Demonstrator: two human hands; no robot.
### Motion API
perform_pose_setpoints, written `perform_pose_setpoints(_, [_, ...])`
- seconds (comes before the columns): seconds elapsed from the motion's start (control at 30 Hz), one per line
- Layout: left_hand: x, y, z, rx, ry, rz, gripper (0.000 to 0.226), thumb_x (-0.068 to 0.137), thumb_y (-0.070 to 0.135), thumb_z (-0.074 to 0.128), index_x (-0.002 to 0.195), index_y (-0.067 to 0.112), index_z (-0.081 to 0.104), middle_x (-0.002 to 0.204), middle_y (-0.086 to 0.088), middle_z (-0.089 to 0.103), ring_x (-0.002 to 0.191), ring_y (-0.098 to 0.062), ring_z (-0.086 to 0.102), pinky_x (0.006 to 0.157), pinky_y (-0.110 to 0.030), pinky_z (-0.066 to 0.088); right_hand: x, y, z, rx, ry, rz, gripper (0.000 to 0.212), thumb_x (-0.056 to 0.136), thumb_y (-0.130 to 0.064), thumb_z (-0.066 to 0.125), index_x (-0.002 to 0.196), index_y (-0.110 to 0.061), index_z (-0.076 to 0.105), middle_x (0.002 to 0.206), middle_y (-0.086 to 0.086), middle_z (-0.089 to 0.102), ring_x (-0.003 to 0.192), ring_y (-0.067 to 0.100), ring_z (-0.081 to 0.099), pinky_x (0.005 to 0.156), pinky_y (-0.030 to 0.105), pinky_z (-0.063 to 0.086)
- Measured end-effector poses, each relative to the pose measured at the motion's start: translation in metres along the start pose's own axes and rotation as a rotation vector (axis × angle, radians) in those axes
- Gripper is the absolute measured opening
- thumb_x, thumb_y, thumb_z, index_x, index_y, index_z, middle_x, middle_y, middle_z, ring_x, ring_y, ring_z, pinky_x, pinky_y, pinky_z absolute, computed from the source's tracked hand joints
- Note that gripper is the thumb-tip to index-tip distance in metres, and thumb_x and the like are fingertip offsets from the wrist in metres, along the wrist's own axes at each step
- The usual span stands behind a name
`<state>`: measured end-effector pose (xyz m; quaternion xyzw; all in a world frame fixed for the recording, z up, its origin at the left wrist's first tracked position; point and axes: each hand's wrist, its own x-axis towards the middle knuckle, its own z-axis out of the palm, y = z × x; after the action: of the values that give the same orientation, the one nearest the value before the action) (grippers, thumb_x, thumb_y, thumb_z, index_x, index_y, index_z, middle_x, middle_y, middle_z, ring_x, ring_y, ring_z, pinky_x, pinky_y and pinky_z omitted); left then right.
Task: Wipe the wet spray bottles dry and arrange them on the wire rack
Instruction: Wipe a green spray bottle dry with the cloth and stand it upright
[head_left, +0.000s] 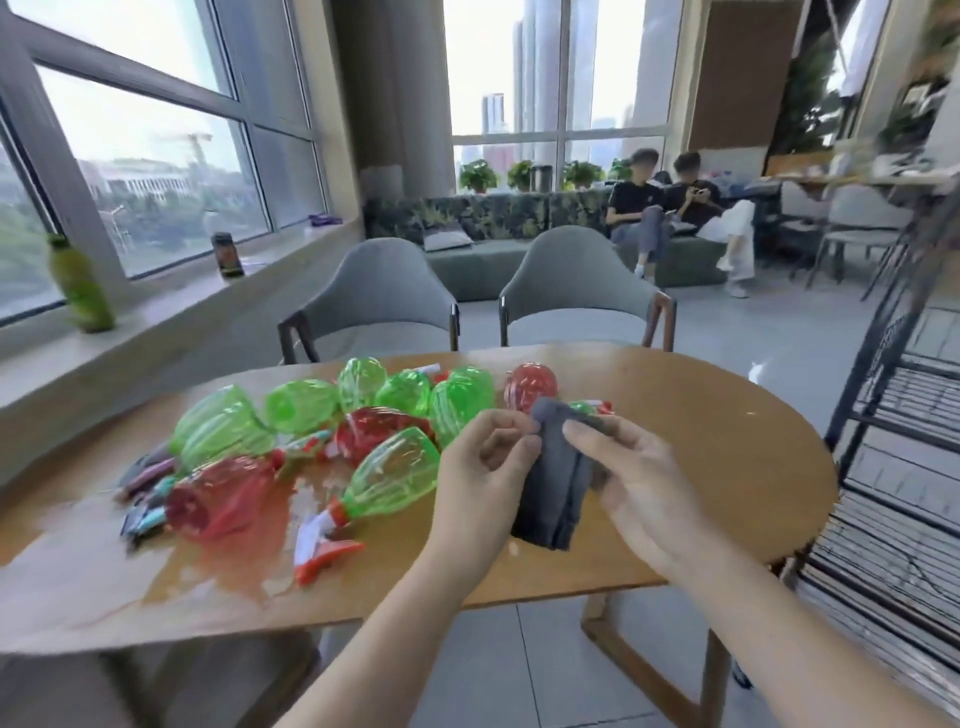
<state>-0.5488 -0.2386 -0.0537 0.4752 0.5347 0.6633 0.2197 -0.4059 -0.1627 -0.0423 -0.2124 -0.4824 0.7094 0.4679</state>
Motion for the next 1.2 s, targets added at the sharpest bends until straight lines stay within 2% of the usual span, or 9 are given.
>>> perform_pose_setpoints(0.13, [-0.002, -0.016, 0.002, 0.178, -0.06, 0.018, 0.028, 0.103, 0.006, 0.066, 0.111, 0.03, 0.078, 0.115, 0.014, 0.077, 0.109, -0.001, 0.071, 0.094, -0.024, 0.058, 0.012, 0.006, -0.009, 0.055, 0.022, 0.044, 0.026, 0.078, -0.015, 0.076, 0.097, -0.007, 0.06, 0.097, 0.017, 0.071, 0.085, 0.027, 0.072, 0.078, 0.038, 0.06])
perform_pose_setpoints(0.27, [-0.01, -0.025, -0.006, 0.346, -0.134, 0.093, 0.043, 0.104, 0.01, 0.067, 0.12, 0.049, 0.074, 0.133, 0.03, 0.062, 0.122, 0.004, 0.063, 0.096, -0.013, 0.051, 0.017, 0.015, -0.028, 0.072, 0.042, 0.073, 0.032, 0.079, -0.007, 0.079, 0.077, -0.018, 0.048, 0.089, 0.011, 0.069, 0.083, 0.025, 0.07, 0.074, 0.037, 0.054])
perform_pose_setpoints(0.37, [-0.009, -0.028, -0.015, 0.327, -0.09, 0.066, 0.045, 0.102, 0.006, 0.068, 0.117, 0.048, 0.074, 0.131, 0.023, 0.066, 0.115, 0.003, 0.066, 0.091, -0.01, 0.05, 0.021, 0.005, -0.044, 0.085, 0.05, 0.059, 0.032, 0.083, -0.009, 0.072, 0.075, -0.02, 0.044, 0.1, 0.017, 0.071, 0.095, 0.032, 0.071, 0.076, 0.038, 0.057])
perform_pose_setpoints(0.5, [0.004, -0.036, -0.011, 0.356, -0.039, 0.023, 0.037, 0.1, 0.005, 0.07, 0.116, 0.037, 0.076, 0.123, 0.02, 0.069, 0.113, 0.003, 0.065, 0.087, -0.009, 0.05, 0.02, -0.004, -0.062, 0.064, 0.04, 0.044, 0.026, 0.092, -0.01, 0.06, 0.079, -0.017, 0.039, 0.122, 0.033, 0.067, 0.109, 0.051, 0.069, 0.091, 0.055, 0.055])
perform_pose_setpoints(0.6, [0.025, -0.038, 0.009, 0.46, -0.114, 0.042, 0.034, 0.099, 0.016, 0.074, 0.125, 0.038, 0.071, 0.127, 0.021, 0.065, 0.116, 0.007, 0.061, 0.097, -0.015, 0.051, 0.019, -0.004, -0.072, -0.011, 0.067, 0.061, 0.025, 0.093, -0.013, 0.062, 0.082, -0.016, 0.039, 0.119, 0.034, 0.068, 0.103, 0.049, 0.071, 0.08, 0.05, 0.06])
perform_pose_setpoints(0.77, [0.077, -0.043, 0.061, 0.723, -0.232, 0.045, 0.047, 0.099, 0.039, 0.072, 0.145, 0.033, 0.061, 0.146, -0.001, 0.056, 0.135, -0.024, 0.053, 0.114, -0.041, 0.045, 0.024, -0.006, -0.094, -0.056, 0.157, 0.067, 0.029, 0.086, -0.022, 0.072, 0.084, -0.016, 0.044, 0.119, 0.037, 0.064, 0.095, 0.039, 0.067, 0.083, 0.048, 0.051])
perform_pose_setpoints(0.9, [0.125, -0.037, 0.092, 1.018, -0.351, -0.068, 0.068, 0.098, 0.062, 0.063, 0.156, 0.032, 0.048, 0.15, -0.009, 0.057, 0.136, -0.033, 0.055, 0.108, -0.047, 0.05, 0.027, -0.008, -0.109, -0.114, 0.209, 0.019, 0.031, 0.08, -0.027, 0.077, 0.084, -0.017, 0.048, 0.086, 0.016, 0.068, 0.079, 0.027, 0.067, 0.074, 0.042, 0.052])
perform_pose_setpoints(1.07, [0.16, -0.016, 0.117, 1.191, -0.606, -0.264, 0.081, 0.093, 0.052, 0.077, 0.159, 0.017, 0.045, 0.152, -0.011, 0.056, 0.135, -0.032, 0.056, 0.098, -0.037, 0.05, 0.028, -0.019, -0.123, -0.145, 0.252, -0.032, 0.026, 0.071, -0.029, 0.085, 0.083, -0.02, 0.063, 0.087, 0.007, 0.075, 0.076, 0.025, 0.071, 0.074, 0.04, 0.053])
perform_pose_setpoints(1.2, [0.177, -0.01, 0.129, 1.25, -0.776, -0.403, 0.073, 0.094, 0.04, 0.08, 0.156, 0.016, 0.049, 0.154, -0.014, 0.051, 0.131, -0.042, 0.059, 0.103, -0.05, 0.059, 0.03, -0.022, -0.13, -0.166, 0.314, -0.073, 0.026, 0.066, -0.031, 0.087, 0.086, -0.022, 0.072, 0.089, 0.006, 0.079, 0.079, 0.024, 0.074, 0.077, 0.043, 0.055])
